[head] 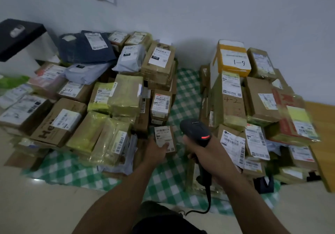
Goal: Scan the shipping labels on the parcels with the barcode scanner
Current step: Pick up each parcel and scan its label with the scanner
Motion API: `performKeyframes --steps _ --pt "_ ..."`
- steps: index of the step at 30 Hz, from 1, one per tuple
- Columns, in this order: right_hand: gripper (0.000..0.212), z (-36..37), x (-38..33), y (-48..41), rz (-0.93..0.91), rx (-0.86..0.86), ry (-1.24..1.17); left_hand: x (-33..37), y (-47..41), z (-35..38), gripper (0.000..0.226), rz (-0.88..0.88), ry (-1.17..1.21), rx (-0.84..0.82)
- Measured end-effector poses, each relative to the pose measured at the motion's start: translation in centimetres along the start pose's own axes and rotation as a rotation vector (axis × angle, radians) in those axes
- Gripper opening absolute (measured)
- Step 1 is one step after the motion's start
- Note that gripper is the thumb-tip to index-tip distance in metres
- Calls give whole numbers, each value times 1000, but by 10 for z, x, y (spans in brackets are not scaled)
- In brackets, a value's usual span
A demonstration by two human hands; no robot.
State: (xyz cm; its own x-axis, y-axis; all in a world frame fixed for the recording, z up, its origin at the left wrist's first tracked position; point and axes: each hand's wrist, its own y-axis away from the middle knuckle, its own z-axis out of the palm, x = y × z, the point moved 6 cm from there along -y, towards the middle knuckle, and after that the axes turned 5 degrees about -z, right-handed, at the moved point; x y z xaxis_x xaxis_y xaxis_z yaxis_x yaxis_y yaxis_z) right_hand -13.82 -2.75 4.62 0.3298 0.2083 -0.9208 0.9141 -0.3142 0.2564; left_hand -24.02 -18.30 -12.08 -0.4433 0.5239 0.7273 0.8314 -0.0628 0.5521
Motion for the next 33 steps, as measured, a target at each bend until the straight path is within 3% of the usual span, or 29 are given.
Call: performKeyframes --steps 4,6,11,16,21,25,33 --pt "17 13 2 -22 40 46 15 -62 -98 56 104 -80 76 -53" --pt "13 19 2 -31 58 52 21 -96 -138 82 113 -96 54 -84" --pt "16 31 7 -41 119 99 7 -37 -71 45 80 -132 152 -180" --pt "17 36 11 -43 139 124 -4 -40 -44 29 76 -179 310 -242" --pt "19 39 12 -50 118 183 40 -8 4 -2 62 -19 479 -261" --pt "48 45 -6 -48 43 224 39 37 23 -51 71 206 486 -203" --pt "30 38 -61 -45 -95 255 -55 96 38 -99 86 403 411 -255"
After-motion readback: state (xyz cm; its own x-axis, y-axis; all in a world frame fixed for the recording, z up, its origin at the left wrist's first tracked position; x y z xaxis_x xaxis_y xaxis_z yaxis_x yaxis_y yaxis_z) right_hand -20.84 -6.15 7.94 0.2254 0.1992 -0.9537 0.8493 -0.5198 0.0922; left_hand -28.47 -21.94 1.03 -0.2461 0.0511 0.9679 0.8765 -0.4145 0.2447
